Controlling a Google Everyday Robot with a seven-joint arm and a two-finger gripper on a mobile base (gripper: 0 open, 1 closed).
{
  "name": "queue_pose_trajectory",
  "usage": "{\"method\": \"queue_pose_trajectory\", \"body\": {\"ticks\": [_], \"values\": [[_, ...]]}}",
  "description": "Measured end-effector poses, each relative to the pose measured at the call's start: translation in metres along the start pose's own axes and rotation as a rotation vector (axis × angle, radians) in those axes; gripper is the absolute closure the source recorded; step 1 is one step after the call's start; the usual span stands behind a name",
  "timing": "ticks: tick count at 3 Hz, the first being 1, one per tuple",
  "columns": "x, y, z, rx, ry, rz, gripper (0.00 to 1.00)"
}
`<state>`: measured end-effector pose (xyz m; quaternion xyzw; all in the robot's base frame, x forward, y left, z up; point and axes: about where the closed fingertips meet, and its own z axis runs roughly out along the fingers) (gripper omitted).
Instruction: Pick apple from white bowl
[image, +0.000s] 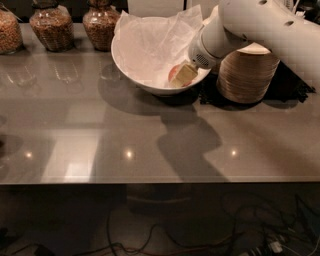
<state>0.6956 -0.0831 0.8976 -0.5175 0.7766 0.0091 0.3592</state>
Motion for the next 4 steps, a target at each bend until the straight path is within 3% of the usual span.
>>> {"method": "queue_pose_trajectory", "body": {"ticks": [3,4], "values": [[0.025,-0.004,0.034,-0.021,0.065,0.045,0.28],[0.029,0.002,0.04,-0.045,0.079,0.049,0.4]]}}
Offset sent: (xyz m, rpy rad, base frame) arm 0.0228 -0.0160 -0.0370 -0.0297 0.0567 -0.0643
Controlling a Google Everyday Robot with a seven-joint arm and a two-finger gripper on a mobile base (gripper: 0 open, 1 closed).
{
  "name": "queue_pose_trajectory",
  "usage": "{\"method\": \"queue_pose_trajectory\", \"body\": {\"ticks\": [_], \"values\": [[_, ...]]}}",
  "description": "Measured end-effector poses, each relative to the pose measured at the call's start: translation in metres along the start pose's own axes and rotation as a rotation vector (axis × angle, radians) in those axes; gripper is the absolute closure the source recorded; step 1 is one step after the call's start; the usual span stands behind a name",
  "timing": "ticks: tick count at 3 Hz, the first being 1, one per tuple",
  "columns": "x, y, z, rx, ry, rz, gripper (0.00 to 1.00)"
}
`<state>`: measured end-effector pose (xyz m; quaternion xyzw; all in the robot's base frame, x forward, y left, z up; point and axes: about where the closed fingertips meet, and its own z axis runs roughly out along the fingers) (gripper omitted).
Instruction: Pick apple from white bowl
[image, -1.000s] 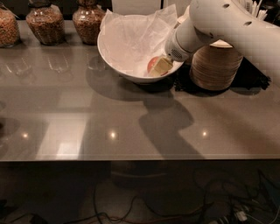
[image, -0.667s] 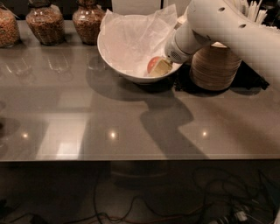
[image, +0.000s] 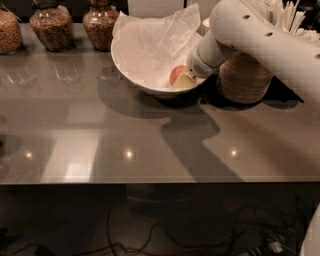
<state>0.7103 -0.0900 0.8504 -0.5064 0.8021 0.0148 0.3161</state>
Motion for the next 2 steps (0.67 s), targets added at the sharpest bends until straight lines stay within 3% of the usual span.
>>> {"method": "queue_pose_trajectory", "body": {"ticks": [2], "values": [[-0.0066,0.0029,-0.0102,-0.005,-0.019,-0.018,0.87]]}}
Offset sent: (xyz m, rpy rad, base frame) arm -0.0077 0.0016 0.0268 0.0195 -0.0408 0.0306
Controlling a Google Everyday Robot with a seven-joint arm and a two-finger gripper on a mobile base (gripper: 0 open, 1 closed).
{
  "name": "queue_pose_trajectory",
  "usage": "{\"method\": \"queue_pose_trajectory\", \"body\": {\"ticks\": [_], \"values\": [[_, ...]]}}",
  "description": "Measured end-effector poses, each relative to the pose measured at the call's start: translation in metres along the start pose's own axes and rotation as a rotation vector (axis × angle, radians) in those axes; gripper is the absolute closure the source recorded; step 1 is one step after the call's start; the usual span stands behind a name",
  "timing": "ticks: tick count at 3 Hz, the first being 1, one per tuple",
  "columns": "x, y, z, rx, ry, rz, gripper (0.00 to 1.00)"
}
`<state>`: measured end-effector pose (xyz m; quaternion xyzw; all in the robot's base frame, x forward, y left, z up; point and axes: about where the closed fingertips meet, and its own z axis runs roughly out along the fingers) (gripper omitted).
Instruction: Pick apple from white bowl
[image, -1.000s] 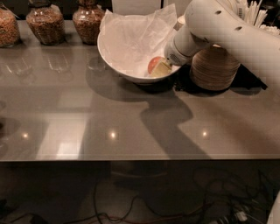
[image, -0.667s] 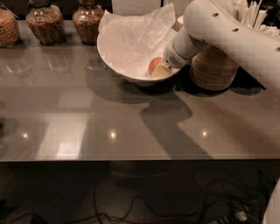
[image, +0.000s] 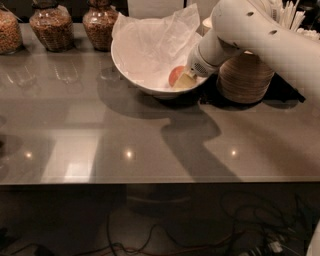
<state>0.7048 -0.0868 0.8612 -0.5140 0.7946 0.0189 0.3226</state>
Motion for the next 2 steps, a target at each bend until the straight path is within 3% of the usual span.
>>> {"method": "queue_pose_trajectory", "body": {"ticks": [1,2], "values": [[-0.011,-0.008,-0.022,0.031,-0.062,0.0,1.0],[-0.024,-0.014,-0.054,0.064,-0.156,-0.007,1.0]]}}
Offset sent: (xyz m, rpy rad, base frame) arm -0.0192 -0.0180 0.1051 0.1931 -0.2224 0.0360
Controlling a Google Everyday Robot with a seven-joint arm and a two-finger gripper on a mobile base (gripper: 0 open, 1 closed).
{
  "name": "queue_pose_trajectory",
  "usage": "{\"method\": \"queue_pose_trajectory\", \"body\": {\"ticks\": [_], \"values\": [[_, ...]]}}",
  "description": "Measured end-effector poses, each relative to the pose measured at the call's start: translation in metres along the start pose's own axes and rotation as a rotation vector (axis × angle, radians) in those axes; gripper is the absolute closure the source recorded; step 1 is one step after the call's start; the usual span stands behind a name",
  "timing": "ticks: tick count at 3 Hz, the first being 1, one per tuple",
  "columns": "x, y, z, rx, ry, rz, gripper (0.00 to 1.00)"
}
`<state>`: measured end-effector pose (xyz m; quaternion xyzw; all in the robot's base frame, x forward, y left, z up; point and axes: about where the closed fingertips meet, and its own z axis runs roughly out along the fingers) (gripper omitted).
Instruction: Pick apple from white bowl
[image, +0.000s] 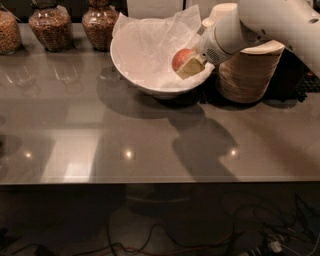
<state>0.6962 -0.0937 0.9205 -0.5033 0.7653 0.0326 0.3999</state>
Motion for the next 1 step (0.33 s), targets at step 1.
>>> {"method": "queue_pose_trajectory", "body": {"ticks": [1], "values": [[-0.0093,0.0144,-0.0397,-0.056,-0.093,-0.026,1.0]]}}
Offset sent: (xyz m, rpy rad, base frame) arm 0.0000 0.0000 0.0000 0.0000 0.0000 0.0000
